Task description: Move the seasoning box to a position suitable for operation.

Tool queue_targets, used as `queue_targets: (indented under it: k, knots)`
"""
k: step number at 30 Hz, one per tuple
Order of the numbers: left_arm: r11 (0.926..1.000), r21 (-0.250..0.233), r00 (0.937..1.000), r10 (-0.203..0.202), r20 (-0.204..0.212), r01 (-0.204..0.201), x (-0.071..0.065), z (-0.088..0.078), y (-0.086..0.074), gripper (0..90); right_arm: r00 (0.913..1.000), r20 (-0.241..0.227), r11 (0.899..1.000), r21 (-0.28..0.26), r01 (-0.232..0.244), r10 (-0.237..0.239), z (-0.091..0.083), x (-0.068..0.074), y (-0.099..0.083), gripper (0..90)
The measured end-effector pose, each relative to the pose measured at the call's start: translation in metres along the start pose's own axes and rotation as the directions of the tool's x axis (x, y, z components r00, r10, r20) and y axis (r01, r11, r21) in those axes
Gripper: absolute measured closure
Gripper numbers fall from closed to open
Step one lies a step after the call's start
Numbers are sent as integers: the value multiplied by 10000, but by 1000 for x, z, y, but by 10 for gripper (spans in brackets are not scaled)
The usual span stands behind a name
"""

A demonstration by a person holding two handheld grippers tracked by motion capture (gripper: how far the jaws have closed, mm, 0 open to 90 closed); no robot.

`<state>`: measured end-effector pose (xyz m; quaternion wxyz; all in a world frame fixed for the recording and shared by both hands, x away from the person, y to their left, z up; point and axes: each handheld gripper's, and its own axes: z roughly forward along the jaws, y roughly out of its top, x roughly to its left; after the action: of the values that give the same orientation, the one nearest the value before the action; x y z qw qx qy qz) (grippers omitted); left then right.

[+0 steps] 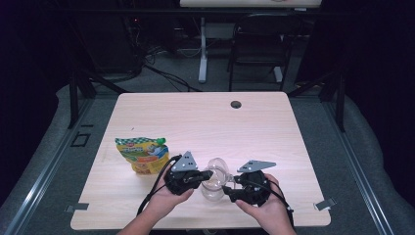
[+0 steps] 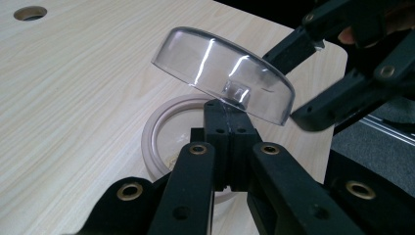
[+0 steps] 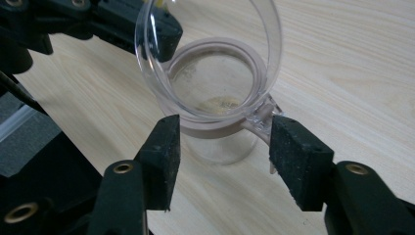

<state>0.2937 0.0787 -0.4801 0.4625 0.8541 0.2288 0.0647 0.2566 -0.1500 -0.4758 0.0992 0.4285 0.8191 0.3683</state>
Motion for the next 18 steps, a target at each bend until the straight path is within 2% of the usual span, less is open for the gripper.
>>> queue_targets:
  k: [5,8,10,13,18]
  knots:
    - [9999,58,10000,83,-6,-82,-1,0,2,900,9987,347,9992,153,358,-363,9,10,-1,413]
    - [9999,38,9999,153,-50,-153,-2,-1,2,900,9964,786,9995,50,327,-330,14,15,-1,404]
    - [9999,37,9999,138,-74,-137,-1,-2,1,900,9962,813,9995,-73,311,-304,15,17,-1,404]
    - [9999,104,9999,6,-159,-5,3,-1,-2,900,9931,1141,9993,-226,293,-265,15,17,-1,414]
    - [9992,367,9994,-153,-323,165,9,1,-9,900,9949,1003,9995,-285,131,-102,12,13,-1,416]
